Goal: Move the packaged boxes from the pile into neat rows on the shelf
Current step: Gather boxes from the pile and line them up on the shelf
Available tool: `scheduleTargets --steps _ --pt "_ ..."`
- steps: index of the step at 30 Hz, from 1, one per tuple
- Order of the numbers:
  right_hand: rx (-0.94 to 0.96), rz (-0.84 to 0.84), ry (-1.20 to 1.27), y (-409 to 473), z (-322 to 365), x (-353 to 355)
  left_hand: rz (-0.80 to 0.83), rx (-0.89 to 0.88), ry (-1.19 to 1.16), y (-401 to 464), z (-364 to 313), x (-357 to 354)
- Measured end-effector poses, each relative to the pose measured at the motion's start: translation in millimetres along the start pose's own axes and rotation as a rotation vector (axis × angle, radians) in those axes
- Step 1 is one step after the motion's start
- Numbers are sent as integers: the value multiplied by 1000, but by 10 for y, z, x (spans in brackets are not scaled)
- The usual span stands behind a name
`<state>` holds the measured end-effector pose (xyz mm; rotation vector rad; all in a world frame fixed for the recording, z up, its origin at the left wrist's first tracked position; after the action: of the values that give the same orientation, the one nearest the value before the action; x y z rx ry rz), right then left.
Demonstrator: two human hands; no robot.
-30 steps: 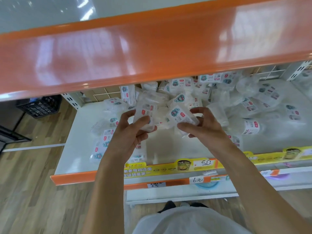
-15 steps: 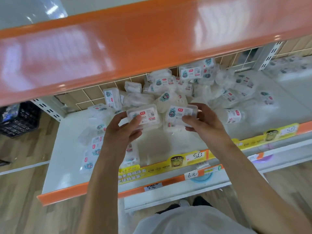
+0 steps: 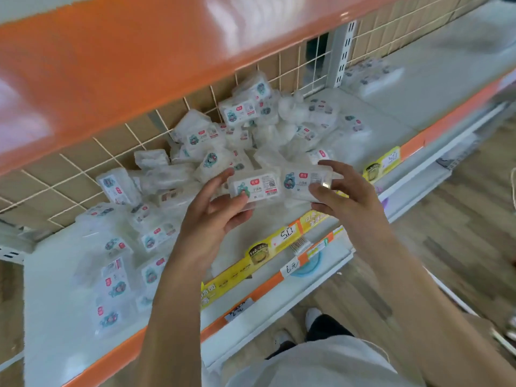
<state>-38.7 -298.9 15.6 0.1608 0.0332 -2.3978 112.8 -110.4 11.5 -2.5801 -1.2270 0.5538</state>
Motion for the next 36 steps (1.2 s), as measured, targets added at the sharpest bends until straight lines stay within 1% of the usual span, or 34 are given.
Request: scheduleTargets --steps 3,11,14,16,22,28,32,36 --pt "12 -65 43 -83 41 281 69 0 31 50 40 -264" --pt "11 -267 109 -142 69 1137 172 33 82 289 180 -991" --pt "14 -301 107 -74 111 1474 204 27 113 410 204 -1350" --pt "18 -304 104 8 149 1718 215 21 129 502 231 -1617" --pt "18 -310 64 391 305 2636 185 17 82 805 402 -2481" --pt "-15 -272 52 734 425 3427 149 20 39 940 575 -3246" --pt "-32 -230 32 1012 475 3817 94 27 49 1073 681 -3605" --pt "-58 -187 20 1364 454 4003 36 35 58 1297 683 -3799"
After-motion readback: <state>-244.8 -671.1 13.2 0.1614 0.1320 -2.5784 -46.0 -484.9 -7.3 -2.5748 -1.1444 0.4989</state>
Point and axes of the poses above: each hand's wrist, its own y-axis towards the middle knuckle, its own x-axis out of the back of the hand, z = x × y, the point moved 9 cm from there along y, towards the middle knuckle, and after that the axes turned 9 degrees about x, right-handed, at the moved point
